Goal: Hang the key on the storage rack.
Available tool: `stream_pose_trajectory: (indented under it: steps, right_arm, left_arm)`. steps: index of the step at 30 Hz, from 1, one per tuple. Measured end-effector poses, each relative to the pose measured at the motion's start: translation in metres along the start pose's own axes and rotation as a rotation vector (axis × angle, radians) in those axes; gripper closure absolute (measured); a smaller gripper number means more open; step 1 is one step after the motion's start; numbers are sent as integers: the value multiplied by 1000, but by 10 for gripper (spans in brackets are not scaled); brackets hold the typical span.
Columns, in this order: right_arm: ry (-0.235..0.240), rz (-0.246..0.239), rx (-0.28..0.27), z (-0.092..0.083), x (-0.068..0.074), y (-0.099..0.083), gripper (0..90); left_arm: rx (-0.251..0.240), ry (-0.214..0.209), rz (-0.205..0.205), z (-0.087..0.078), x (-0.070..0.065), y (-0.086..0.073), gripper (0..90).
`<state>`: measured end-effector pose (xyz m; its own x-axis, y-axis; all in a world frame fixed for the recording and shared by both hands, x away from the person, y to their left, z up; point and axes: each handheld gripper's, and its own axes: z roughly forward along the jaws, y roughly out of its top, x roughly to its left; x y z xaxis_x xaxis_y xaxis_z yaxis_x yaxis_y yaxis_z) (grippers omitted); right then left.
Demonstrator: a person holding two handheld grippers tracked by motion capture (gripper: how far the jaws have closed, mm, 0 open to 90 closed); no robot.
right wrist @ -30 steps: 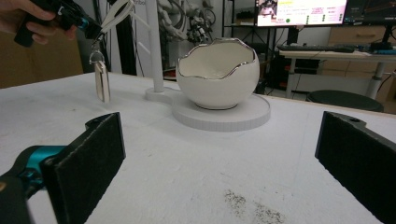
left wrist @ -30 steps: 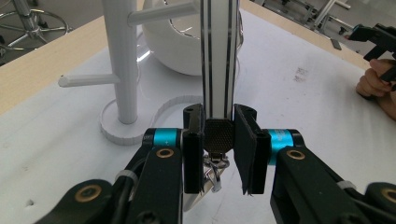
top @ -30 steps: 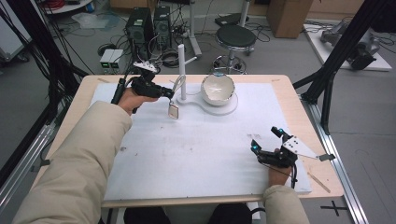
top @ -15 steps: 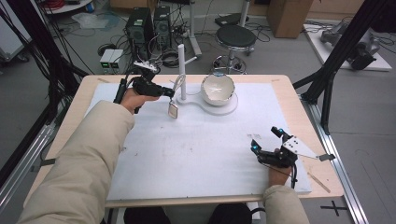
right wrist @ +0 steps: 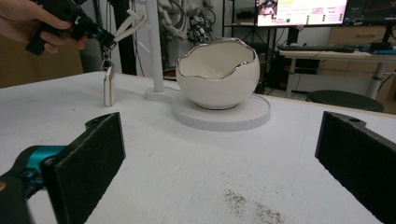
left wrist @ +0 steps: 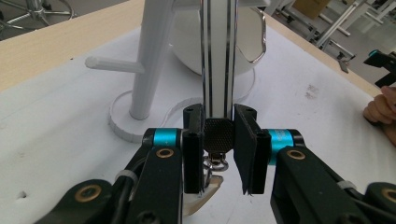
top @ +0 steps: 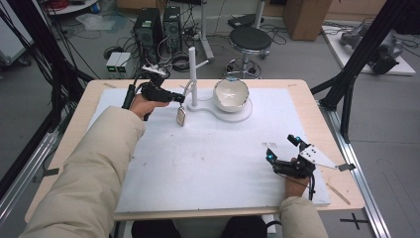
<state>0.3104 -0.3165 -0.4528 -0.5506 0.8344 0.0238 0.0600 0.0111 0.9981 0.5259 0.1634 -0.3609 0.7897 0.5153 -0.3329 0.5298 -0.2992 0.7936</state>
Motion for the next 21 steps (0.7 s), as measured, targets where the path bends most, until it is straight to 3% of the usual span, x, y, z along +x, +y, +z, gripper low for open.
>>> stream_pose_trajectory:
  steps: [8,14,16,17,18,21]
  right_arm:
    - [1,-8,-5,0,-1,0,6]
    - [-1,-9,-6,0,-1,0,6]
    - [1,-2,-1,0,0,0,6]
    - [0,-9,-5,0,0,0,6]
    - [-1,-2,1,0,0,0,6]
    - [0,-6,0,0,0,0,6]
  left_arm:
    - [7,37,28,7,-2,-1,739]
    - [8,88,47,8,-5,0,720]
    - [-9,85,58,6,-6,-1,587]
    - [-12,90,82,4,-8,-1,552]
    - [-15,91,98,3,-9,-1,454]
    - [-72,63,93,-6,-15,-3,336]
